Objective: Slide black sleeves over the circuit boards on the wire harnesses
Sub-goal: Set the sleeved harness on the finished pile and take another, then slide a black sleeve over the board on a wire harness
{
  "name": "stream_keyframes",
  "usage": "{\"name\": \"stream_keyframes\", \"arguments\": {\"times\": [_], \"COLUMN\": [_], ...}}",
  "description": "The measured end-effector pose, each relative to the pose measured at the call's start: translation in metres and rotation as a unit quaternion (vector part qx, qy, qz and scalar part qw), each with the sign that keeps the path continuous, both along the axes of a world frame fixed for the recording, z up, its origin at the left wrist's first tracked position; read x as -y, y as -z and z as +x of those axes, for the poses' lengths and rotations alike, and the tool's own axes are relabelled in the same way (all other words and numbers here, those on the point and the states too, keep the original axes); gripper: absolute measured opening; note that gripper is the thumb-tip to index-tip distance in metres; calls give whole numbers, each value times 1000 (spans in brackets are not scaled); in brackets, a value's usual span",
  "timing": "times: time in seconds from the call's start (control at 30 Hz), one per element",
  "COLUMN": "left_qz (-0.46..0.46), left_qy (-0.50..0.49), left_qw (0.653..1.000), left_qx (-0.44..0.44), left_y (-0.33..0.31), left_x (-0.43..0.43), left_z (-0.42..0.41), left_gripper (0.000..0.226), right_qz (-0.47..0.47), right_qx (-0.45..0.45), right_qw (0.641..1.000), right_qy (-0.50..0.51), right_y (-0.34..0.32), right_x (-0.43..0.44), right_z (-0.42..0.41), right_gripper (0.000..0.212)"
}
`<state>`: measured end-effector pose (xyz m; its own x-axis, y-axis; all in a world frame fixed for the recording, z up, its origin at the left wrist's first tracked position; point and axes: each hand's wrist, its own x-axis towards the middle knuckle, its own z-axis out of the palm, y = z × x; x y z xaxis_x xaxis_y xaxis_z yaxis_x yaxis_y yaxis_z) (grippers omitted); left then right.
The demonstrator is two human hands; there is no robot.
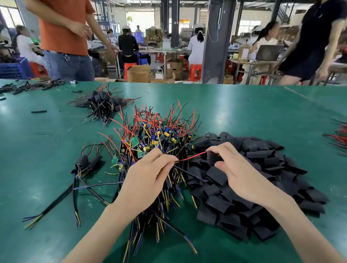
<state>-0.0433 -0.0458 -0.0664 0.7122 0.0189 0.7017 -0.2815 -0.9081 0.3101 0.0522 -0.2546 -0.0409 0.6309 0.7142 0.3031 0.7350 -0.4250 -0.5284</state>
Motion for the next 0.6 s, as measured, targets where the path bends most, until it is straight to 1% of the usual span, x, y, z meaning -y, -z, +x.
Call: {"name": "stream_keyframes", "arguments": {"times": [0.17, 0.27, 0.3, 0.37, 0.43, 0.47, 0.53, 0.6], "left_qz": [7, 22, 29, 35, 28, 23, 8, -11], "left_qy": [-4, -2, 0, 13, 31, 39, 58, 87], "left_qw": [1000, 1000, 1000, 999, 999, 998, 997, 995], "left_qx": [-1, -4, -7, -16, -28, -36, -50, -53], "left_y": [-1, -2, -2, -2, -1, 0, 2, 4], "left_x": [0, 1, 1, 2, 5, 7, 12, 15], "left_z": [1, 0, 0, -1, -1, -1, -1, -2], "left_gripper": [20, 19, 19, 18, 18, 20, 24, 29], "right_qz": [4, -20, -34, -91, -140, -148, -145, -152], "right_qx": [3, 36, 60, 137, 237, 277, 326, 352], "right_qw": [1000, 999, 997, 986, 959, 947, 931, 922], "right_qy": [19, 17, 16, 32, 64, 73, 77, 59], "right_y": [-3, -5, -4, 0, 5, 6, 10, 18], "right_x": [2, 1, -1, -4, -9, -13, -24, -34], "right_z": [0, -3, -4, -8, -13, -19, -31, -40], "right_gripper": [34, 35, 35, 38, 39, 38, 35, 42]}}
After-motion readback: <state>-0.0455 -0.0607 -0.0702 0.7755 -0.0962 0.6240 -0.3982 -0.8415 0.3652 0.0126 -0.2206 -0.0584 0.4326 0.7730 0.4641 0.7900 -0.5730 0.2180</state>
